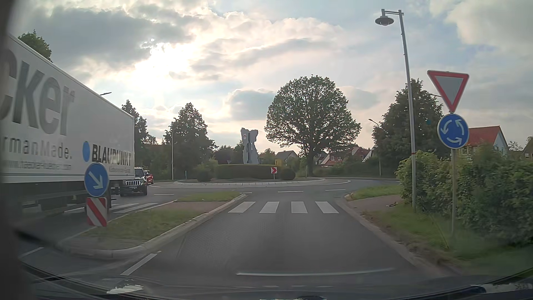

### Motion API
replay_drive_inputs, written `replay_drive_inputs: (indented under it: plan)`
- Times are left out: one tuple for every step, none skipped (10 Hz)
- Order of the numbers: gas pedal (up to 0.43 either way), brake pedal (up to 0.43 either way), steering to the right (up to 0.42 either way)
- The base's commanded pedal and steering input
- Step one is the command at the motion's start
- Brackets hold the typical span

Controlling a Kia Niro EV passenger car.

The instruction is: Follow the waypoints while adhering to traffic rules and regulations

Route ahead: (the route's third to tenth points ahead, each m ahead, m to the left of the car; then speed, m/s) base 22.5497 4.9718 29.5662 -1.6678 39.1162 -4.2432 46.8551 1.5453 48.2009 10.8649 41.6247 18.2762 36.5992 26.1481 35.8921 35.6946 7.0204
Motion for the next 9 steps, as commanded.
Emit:
replay_drive_inputs:
  plan:
    - [0.000, 0.000, -0.004]
    - [0.000, 0.000, -0.003]
    - [0.000, 0.000, 0.000]
    - [0.000, 0.000, 0.001]
    - [0.000, 0.000, 0.003]
    - [0.000, 0.000, 0.006]
    - [0.000, 0.000, 0.008]
    - [0.000, 0.000, 0.010]
    - [0.000, 0.000, 0.010]
